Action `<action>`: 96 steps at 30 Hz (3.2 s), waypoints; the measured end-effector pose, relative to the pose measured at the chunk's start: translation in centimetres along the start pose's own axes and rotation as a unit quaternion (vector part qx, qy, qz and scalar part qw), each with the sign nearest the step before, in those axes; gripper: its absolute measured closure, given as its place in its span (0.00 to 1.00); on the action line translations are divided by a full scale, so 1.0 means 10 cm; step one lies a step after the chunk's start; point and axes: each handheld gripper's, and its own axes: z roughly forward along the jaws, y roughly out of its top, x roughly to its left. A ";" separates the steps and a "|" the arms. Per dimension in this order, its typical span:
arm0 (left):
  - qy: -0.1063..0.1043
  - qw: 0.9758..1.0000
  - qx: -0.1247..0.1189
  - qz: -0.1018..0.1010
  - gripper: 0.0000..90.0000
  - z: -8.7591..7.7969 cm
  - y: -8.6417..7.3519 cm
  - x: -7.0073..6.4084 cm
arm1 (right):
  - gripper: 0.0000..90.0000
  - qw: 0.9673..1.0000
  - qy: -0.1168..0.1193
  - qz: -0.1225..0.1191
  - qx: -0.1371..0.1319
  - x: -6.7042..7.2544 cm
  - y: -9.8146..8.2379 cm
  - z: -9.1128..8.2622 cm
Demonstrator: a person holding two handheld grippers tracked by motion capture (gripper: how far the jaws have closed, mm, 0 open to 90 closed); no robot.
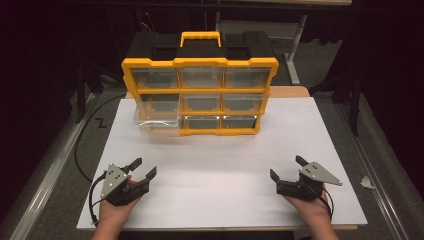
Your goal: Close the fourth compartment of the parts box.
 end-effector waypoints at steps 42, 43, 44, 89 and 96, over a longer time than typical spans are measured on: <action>0.022 0.999 -0.016 -0.019 0.99 -0.04 -0.01 0.04 | 0.04 1.000 0.010 0.006 0.000 0.01 -0.01 0.01; 0.021 0.999 -0.015 -0.019 1.00 -0.04 -0.01 0.04 | 0.04 1.000 0.010 0.005 -0.001 0.01 -0.01 0.01; 0.021 0.999 -0.015 -0.019 1.00 -0.04 -0.01 0.04 | 0.04 1.000 0.010 0.005 -0.001 0.01 -0.01 0.01; 0.047 0.998 -0.016 -0.032 1.00 0.31 0.53 -0.02 | 0.04 1.000 0.008 0.002 -0.008 -0.03 -0.01 -0.02; 0.049 0.998 -0.019 -0.028 1.00 0.39 0.66 -0.03 | 0.04 1.000 0.006 0.002 -0.009 -0.04 -0.01 -0.03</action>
